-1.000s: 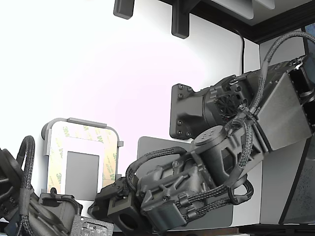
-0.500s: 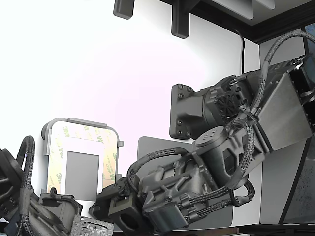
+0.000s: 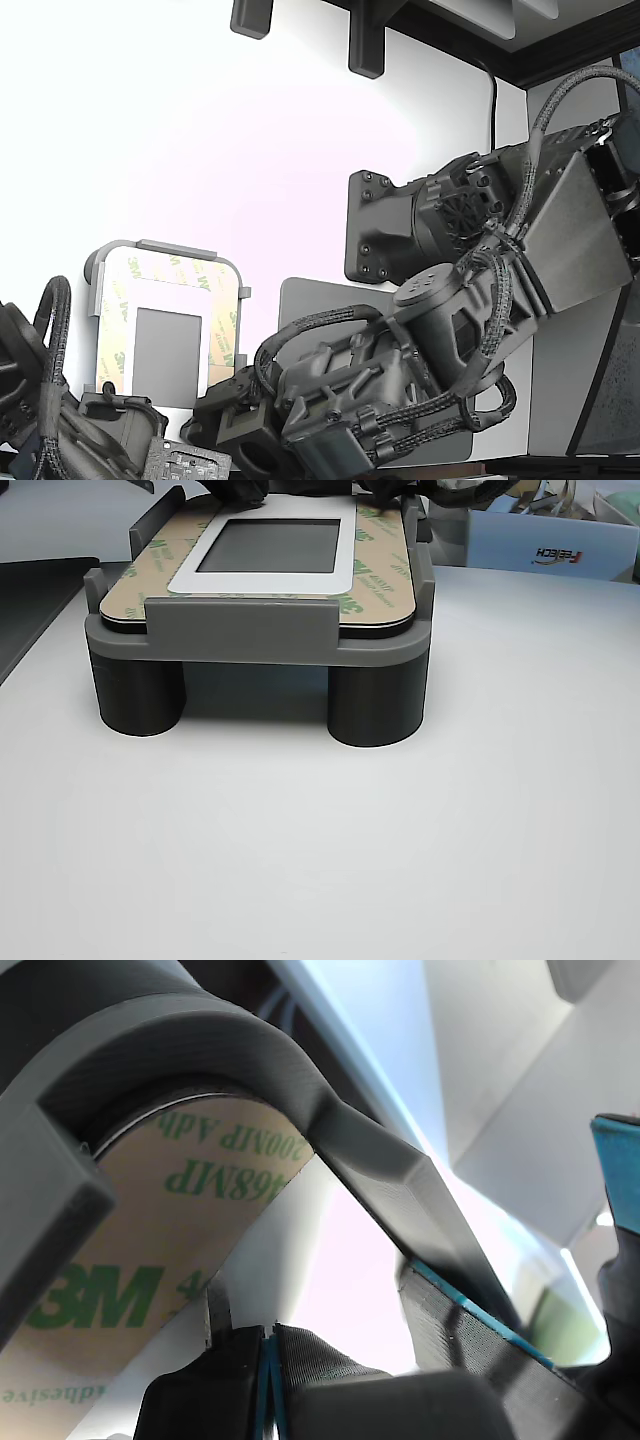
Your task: Peel off protective film from adhesive tape.
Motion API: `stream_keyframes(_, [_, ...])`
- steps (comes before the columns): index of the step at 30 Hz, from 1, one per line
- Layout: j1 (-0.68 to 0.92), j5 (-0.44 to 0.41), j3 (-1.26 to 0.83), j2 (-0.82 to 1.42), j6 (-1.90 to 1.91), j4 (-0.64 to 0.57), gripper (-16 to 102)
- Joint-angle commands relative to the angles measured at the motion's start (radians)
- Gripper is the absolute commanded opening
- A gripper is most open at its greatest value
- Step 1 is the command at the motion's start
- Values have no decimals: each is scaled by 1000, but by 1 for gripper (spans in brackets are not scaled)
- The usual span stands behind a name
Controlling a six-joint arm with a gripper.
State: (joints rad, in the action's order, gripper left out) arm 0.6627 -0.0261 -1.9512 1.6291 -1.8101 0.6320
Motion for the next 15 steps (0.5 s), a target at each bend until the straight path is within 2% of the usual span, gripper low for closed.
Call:
stream_keyframes(1, [-9, 0, 34, 18, -3, -2, -6])
stream_keyframes(15, [-9, -9, 60, 8, -12, 26, -4])
